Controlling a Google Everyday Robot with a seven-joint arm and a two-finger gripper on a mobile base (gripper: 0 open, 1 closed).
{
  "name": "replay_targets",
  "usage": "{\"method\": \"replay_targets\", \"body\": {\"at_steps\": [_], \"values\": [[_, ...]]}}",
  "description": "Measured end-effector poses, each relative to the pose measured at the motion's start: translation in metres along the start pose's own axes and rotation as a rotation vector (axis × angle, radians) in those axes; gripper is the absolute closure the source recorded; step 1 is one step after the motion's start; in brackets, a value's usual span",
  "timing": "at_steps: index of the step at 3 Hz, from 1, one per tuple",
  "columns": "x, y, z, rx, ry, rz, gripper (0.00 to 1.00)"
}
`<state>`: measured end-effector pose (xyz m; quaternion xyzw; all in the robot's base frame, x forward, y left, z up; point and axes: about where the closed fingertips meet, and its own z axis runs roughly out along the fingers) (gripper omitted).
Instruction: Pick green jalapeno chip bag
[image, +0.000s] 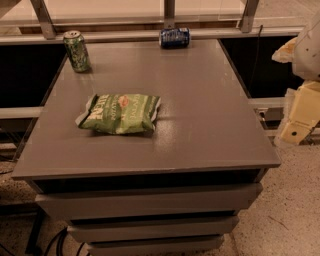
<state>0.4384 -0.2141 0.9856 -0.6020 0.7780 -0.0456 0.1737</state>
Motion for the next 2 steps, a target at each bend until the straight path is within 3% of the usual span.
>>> {"method": "replay_targets", "body": {"at_steps": [2], "values": [[-0.038, -0.011, 0.019, -0.028, 0.008, -0.056, 0.00]]}}
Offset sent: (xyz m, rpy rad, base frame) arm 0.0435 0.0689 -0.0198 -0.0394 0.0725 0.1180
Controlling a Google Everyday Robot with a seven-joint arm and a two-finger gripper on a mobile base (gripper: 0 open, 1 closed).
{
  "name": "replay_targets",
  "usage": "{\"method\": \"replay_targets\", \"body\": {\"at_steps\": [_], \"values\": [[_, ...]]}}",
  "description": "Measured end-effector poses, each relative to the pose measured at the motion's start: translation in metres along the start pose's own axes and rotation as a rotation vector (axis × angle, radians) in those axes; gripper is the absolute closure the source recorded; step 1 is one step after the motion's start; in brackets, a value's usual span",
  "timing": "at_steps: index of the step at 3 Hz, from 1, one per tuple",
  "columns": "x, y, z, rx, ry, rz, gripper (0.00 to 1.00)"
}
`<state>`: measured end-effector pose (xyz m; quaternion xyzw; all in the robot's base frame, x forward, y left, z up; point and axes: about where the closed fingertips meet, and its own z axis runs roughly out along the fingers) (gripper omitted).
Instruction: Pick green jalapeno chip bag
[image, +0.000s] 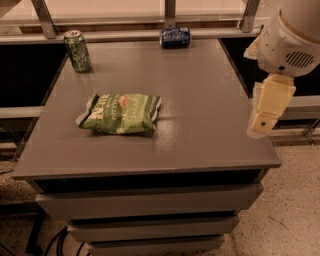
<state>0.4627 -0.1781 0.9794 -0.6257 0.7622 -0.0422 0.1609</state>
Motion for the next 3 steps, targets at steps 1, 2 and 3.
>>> {"method": "replay_targets", "body": {"at_steps": [1, 2, 3], "values": [[-0.032, -0.006, 0.013, -0.029, 0.029, -0.025, 0.00], [-0.070, -0.010, 0.026, -0.049, 0.051, -0.038, 0.00], [-0.109, -0.015, 0.040, -0.059, 0.052, -0.027, 0.00]]}}
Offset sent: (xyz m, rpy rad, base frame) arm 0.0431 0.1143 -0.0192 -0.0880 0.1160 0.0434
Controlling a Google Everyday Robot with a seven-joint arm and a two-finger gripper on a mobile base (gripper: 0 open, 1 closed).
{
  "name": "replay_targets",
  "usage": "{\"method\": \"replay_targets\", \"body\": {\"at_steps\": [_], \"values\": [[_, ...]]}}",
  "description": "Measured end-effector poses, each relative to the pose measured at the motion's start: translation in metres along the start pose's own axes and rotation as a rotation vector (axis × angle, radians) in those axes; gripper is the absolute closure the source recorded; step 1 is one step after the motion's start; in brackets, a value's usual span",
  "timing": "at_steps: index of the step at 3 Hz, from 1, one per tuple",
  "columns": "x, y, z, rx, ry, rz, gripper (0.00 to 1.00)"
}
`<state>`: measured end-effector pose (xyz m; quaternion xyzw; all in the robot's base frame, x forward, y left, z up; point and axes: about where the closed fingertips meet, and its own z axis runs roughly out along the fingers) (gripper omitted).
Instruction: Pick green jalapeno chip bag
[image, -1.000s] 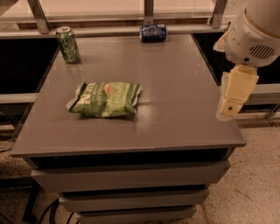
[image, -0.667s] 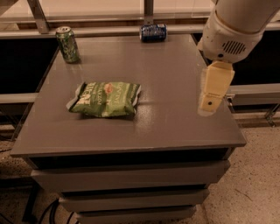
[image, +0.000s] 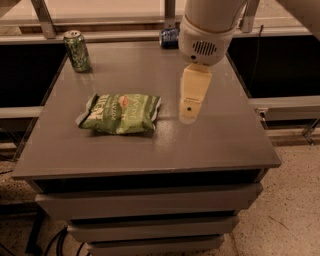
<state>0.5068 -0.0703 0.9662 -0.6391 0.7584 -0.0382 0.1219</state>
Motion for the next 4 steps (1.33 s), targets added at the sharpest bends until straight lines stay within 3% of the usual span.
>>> {"method": "replay_targets", "body": {"at_steps": [2, 3, 4], "values": [[-0.071, -0.006, 0.031, -0.028, 0.019, 0.089, 0.00], [-0.105, 0.000, 0.046, -0.032, -0.007, 0.115, 0.00], [-0.108, -0.002, 0.049, -0.026, -0.018, 0.121, 0.00]]}}
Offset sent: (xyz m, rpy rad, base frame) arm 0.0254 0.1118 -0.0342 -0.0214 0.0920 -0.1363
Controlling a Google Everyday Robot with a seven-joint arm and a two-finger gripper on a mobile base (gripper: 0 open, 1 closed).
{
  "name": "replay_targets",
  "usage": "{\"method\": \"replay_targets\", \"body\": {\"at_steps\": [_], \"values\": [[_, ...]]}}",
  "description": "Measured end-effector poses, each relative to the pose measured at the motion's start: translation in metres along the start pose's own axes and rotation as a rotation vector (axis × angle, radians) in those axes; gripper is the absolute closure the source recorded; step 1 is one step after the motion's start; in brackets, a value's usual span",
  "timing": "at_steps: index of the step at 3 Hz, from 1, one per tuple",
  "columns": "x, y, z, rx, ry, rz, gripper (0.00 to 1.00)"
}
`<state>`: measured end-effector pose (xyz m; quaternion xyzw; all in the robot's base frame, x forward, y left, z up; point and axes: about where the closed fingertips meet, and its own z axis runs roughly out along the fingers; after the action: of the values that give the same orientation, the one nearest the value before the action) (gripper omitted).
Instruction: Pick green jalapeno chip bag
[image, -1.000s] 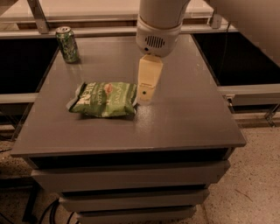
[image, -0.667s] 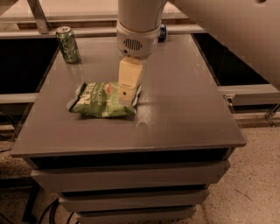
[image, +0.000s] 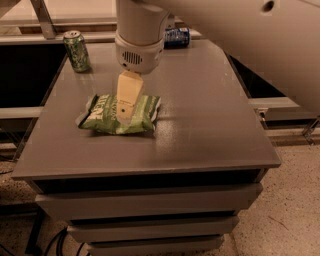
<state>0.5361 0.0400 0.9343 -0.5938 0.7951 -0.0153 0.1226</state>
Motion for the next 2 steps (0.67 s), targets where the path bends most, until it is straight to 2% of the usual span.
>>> {"method": "replay_targets", "body": {"at_steps": [1, 2], "values": [[-0.007, -0.003, 0.016, -0.004, -0.008, -0.009, 0.00], [-0.018, -0.006, 0.037, -0.034, -0.037, -0.040, 0.00]]}}
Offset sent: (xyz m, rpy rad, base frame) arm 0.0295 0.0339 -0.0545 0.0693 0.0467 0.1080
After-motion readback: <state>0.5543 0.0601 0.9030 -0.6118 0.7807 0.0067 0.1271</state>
